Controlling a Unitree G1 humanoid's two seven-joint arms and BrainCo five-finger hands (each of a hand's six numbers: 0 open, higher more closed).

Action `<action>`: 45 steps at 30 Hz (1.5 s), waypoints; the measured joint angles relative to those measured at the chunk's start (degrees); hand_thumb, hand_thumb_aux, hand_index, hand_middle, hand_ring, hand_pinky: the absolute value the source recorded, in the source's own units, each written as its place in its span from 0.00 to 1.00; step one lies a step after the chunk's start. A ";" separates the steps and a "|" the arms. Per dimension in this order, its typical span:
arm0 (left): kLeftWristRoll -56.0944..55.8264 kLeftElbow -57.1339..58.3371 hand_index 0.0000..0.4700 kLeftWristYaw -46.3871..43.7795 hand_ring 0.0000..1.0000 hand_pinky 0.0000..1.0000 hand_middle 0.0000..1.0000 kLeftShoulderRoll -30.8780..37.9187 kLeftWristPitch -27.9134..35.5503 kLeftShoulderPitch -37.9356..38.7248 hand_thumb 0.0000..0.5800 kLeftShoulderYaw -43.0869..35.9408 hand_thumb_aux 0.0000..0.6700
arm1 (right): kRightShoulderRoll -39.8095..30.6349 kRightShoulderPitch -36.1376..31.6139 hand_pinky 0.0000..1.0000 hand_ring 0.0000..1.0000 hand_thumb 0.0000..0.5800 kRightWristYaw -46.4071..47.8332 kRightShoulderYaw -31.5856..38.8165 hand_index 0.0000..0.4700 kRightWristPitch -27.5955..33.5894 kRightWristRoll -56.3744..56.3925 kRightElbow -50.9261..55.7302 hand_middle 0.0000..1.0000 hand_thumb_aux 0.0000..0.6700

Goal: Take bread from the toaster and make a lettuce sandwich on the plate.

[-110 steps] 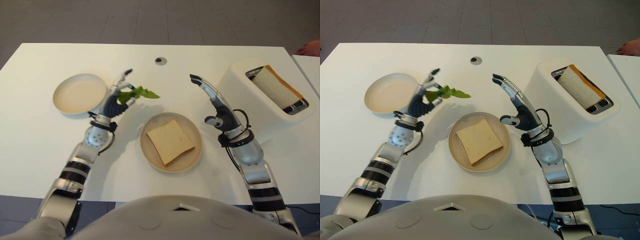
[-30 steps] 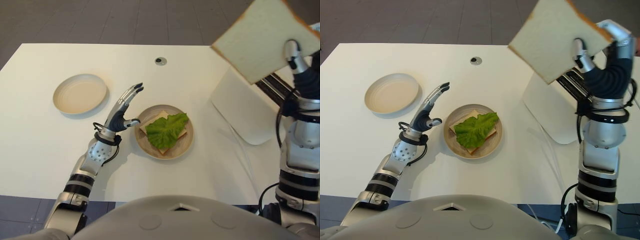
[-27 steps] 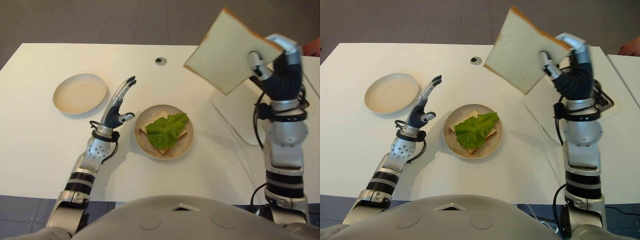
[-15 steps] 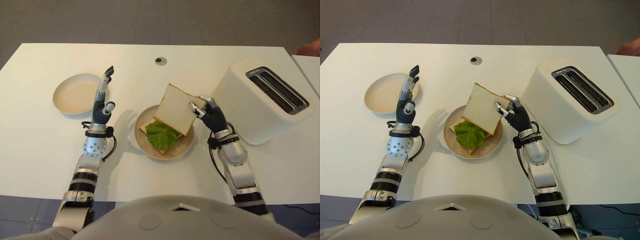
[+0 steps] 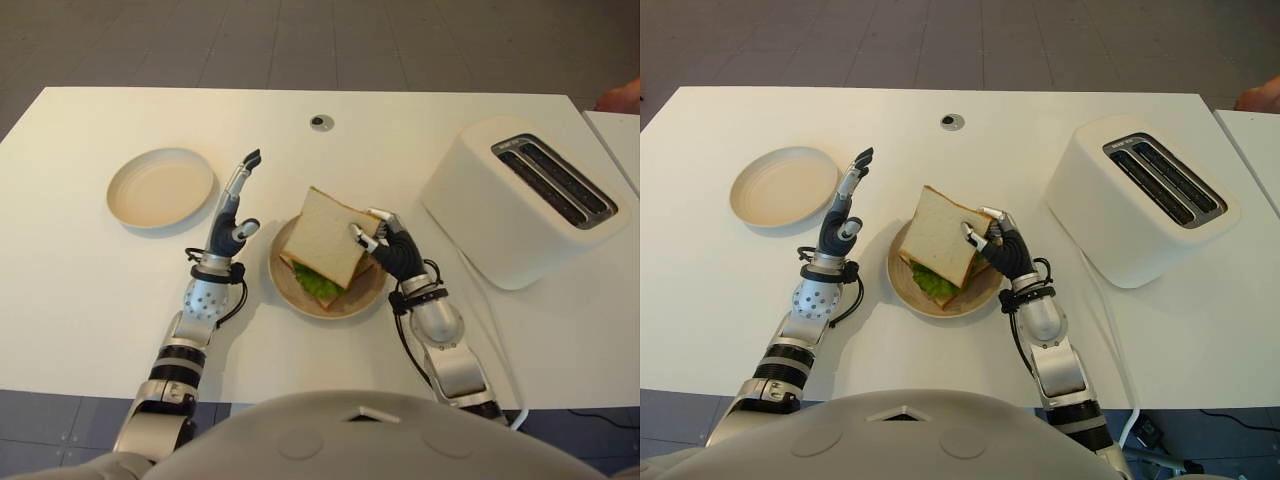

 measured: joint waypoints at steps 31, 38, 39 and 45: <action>18.73 0.73 0.38 -11.62 0.00 0.00 0.00 13.63 -1.99 -3.80 0.62 -21.39 0.38 | -3.68 -4.05 0.00 0.00 0.00 -16.40 -14.44 0.00 -9.10 -8.06 -7.39 0.00 0.00; 23.82 1.46 0.00 -3.36 0.00 0.00 0.00 13.43 2.34 -6.83 0.00 -21.51 0.00 | -14.48 0.93 1.00 1.00 1.00 1.03 -9.64 1.00 -20.34 4.52 -7.66 1.00 1.00; 20.33 -0.09 0.00 -3.22 0.40 0.40 0.40 12.98 1.92 -5.32 0.00 -20.37 0.00 | -16.21 2.36 1.00 1.00 1.00 4.76 -8.74 1.00 -20.85 8.97 -8.04 1.00 1.00; -19.42 -18.28 1.00 -17.54 1.00 1.00 1.00 17.45 -0.41 2.16 1.00 -25.58 1.00 | -25.92 7.93 1.00 1.00 1.00 23.99 -0.57 1.00 -27.54 24.29 -9.49 1.00 1.00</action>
